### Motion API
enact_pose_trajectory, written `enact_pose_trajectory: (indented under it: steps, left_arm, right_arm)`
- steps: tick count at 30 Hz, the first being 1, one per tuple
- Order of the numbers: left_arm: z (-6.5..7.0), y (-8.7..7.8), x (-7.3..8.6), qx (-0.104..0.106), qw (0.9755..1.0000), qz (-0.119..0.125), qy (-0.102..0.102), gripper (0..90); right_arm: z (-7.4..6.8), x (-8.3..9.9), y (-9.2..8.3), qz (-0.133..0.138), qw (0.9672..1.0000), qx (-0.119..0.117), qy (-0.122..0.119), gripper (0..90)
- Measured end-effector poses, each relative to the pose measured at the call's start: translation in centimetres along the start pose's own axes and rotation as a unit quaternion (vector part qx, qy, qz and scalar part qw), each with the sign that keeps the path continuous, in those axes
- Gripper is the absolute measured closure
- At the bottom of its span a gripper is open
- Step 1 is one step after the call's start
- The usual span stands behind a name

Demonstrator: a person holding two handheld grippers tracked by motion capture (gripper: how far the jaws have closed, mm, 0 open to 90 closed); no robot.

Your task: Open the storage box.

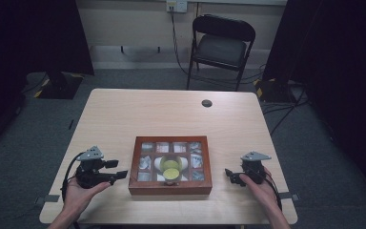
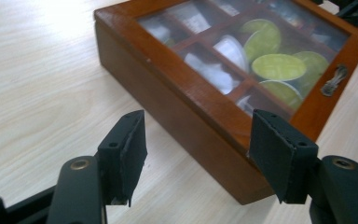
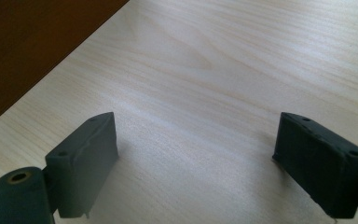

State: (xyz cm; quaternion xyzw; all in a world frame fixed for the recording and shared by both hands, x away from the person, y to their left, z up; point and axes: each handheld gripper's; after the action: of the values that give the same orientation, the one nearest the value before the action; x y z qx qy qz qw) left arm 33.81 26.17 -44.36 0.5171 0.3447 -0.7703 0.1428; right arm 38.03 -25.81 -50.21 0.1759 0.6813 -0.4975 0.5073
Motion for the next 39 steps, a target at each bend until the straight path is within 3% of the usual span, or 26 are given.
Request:
enact_pose_trajectory:
  steps: [6, 16, 18, 21, 28, 30, 36, 39]
  left_arm:
    - [1.0, 0.4, -0.6, 0.029, 0.9995, 0.011, 0.006, 35.3]
    - [2.7, 1.8, -1.7, 0.061, 0.9976, 0.002, 0.034, 36.8]
    - [3.2, 2.1, -2.1, 0.071, 0.9965, -0.001, 0.044, 37.7]
    - [3.9, 2.7, -2.8, 0.093, 0.9948, -0.002, 0.042, 41.3]
    - [5.4, 4.7, -4.5, 0.115, 0.9924, 0.003, 0.043, 45.6]
    - [5.9, 5.6, -4.8, 0.138, 0.9897, -0.004, 0.039, 43.5]
    - [7.2, 7.3, -5.6, 0.159, 0.9857, -0.009, 0.055, 43.9]
    - [7.7, 8.1, -5.7, 0.16, 0.9852, -0.009, 0.061, 44.0]
  right_arm:
    - [-0.1, 0.0, 0.0, 0.0, 1.0, 0.003, 0.002, 12.4]
    - [0.1, -0.1, 0.2, -0.005, 1.0, 0.004, 0.003, 7.2]
    - [0.1, -0.1, 0.3, -0.008, 0.9999, 0.008, 0.005, 5.9]
    - [0.1, -0.1, 0.3, -0.009, 0.9999, 0.009, 0.006, 5.8]
    - [0.1, -0.1, 0.3, -0.009, 0.9999, 0.009, 0.006, 5.8]
    - [0.1, -0.1, 0.3, -0.009, 0.9999, 0.009, 0.006, 5.8]
    - [0.1, -0.1, 0.3, -0.009, 0.9999, 0.009, 0.006, 5.8]
    - [0.1, -0.1, 0.3, -0.008, 0.9999, 0.009, 0.006, 5.8]
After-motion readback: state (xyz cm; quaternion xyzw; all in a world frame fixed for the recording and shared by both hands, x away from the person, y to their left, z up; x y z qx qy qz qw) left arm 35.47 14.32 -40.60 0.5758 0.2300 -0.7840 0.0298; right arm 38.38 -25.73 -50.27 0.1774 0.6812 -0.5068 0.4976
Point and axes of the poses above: each handheld gripper's, and its own axes: y roughly forward along the jaws, x roughly out of its underside, z roughly to its right, and after that the axes turned 14 degrees about z, right-handed
